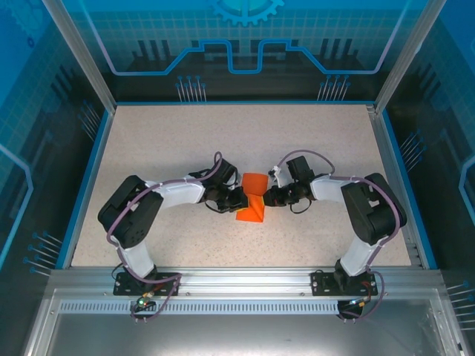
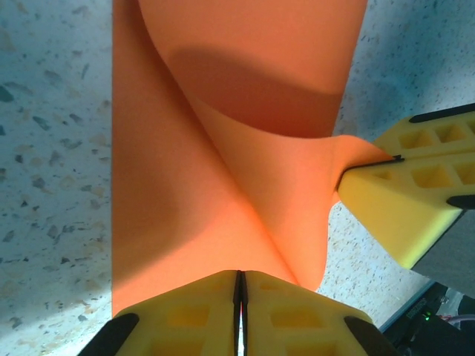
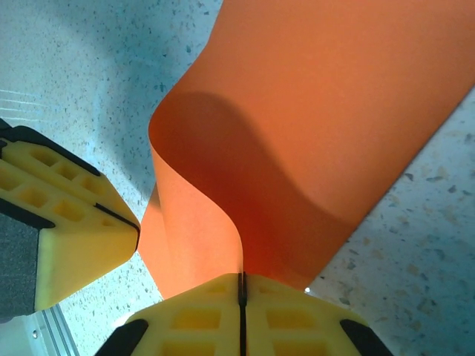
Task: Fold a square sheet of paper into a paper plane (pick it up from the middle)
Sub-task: Fold the triangle a second time at the center of the table.
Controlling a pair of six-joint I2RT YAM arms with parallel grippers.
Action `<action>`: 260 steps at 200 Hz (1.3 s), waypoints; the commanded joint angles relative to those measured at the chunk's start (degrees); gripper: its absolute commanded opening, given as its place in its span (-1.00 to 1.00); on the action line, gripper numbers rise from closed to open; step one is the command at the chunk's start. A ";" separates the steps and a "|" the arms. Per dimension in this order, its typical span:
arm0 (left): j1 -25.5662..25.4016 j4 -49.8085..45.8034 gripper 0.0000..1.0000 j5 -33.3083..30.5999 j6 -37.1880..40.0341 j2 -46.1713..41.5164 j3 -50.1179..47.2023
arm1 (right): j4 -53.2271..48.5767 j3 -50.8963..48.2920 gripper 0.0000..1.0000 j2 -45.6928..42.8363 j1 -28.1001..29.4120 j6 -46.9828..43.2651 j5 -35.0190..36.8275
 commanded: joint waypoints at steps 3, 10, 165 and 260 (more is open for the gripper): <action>-0.73 -0.61 -0.78 -1.04 -0.02 1.25 -0.57 | -2.03 1.48 -0.84 1.19 -1.12 -1.03 -1.14; -0.77 -0.71 -0.78 -1.13 0.08 1.36 -0.51 | -2.19 1.54 -0.84 1.22 -1.17 -1.03 -0.94; -1.03 -1.16 -0.80 -1.53 0.70 1.98 -0.58 | -3.96 3.15 -0.82 3.66 -1.34 -1.14 0.69; -1.01 -1.60 -0.80 -1.96 0.98 1.86 -0.18 | -4.23 3.39 -0.82 4.64 -1.32 -1.04 0.85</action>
